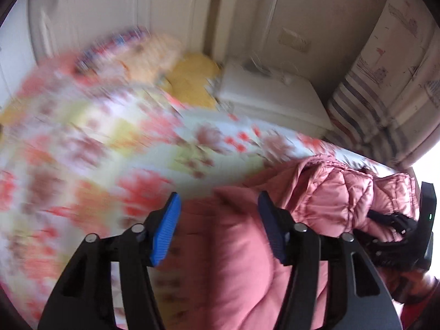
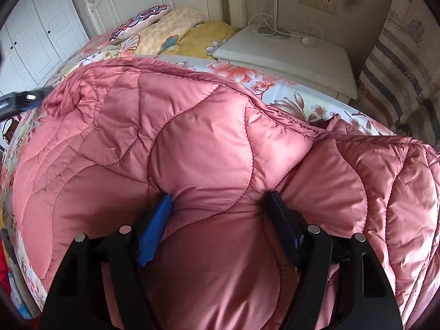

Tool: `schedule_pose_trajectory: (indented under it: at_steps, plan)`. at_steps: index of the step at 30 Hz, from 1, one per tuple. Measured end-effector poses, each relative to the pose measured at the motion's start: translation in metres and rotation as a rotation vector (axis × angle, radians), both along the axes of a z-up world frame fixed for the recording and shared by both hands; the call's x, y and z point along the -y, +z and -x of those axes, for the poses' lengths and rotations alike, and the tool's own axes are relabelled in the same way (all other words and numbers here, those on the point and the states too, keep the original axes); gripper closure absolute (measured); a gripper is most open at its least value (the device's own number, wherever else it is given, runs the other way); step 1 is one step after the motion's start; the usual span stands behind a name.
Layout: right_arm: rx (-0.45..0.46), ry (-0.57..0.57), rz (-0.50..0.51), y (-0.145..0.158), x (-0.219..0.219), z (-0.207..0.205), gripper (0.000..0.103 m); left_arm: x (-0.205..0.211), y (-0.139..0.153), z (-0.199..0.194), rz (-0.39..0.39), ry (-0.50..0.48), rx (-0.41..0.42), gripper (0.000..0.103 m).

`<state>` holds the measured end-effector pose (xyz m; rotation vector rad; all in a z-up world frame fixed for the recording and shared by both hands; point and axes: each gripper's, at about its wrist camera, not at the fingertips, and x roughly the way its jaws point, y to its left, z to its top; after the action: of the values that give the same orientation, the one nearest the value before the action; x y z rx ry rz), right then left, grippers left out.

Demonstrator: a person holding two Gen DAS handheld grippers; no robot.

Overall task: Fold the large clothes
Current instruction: 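Open both grippers and press the folded jacket flat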

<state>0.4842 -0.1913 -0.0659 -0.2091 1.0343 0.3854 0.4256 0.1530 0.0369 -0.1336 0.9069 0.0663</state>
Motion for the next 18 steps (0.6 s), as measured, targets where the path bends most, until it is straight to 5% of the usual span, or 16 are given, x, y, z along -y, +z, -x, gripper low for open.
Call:
schedule_pose_trajectory:
  at_steps: [4, 8, 14, 18]
  plan:
    - [-0.006, -0.010, -0.002, 0.003, 0.003, -0.004, 0.033, -0.015, 0.029, 0.030, 0.011, 0.033, 0.045, 0.039]
    - [-0.014, -0.014, -0.012, 0.006, 0.003, -0.006, 0.032, 0.027, 0.036, 0.027, 0.057, -0.085, 0.024, 0.035]
    - [0.049, -0.039, -0.068, 0.032, 0.017, 0.000, 0.032, 0.112, -0.015, -0.012, 0.024, -0.160, -0.076, 0.034]
    - [0.144, -0.109, -0.008, 0.063, 0.034, 0.007, 0.032, 0.126, -0.064, -0.036, -0.037, -0.114, -0.180, 0.034]
